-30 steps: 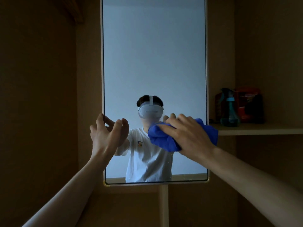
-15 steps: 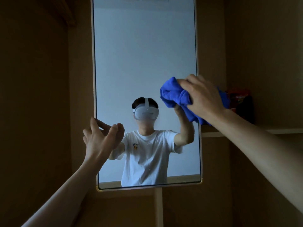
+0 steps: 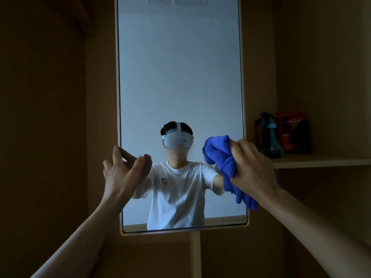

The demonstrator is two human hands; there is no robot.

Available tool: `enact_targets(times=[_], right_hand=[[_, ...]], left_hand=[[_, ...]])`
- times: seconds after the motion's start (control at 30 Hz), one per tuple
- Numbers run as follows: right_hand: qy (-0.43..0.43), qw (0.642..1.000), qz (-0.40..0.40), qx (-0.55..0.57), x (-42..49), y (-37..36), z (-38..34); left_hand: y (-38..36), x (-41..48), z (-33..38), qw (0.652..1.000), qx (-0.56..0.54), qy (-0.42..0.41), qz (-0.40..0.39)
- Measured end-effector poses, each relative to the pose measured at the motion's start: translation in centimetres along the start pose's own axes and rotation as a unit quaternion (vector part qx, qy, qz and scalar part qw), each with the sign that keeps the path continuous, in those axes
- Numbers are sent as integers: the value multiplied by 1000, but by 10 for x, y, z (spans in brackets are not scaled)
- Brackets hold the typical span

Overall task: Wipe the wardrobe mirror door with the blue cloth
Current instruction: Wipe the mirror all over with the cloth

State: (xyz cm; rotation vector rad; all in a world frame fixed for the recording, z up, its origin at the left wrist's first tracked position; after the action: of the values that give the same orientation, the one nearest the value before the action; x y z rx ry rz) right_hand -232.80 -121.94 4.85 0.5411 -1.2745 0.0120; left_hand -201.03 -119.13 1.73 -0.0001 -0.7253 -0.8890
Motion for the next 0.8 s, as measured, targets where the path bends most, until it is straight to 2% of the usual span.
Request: enact_targets(times=[0.13,0.37,0.63,0.8], right_hand=[[-74,995,1,67,8,10,11],[-216,971,62,78,28,30,40],[-262,957,116,52,21,12,21],[-235,959,140,76,31,4,-8]], left_hand=[[2,1,-4,1000,3,4,-22],[0,0,-7,999,-18,-11,-33],[7,7,-11,997,-40,-35,-48],[10,12,-17,996,-56,-44,-49]])
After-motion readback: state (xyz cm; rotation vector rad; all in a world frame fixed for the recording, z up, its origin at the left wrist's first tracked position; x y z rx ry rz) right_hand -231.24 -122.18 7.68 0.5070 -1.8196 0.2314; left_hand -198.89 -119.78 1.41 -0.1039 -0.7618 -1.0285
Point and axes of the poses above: each hand's wrist, its own x-axis towards the middle knuckle, its own y-axis out of the back of the hand, z = x × y, the point moved 8 cm from there along x, towards the middle knuckle, and after that the axes turned 5 degrees about -z, right-handed, at the moved point
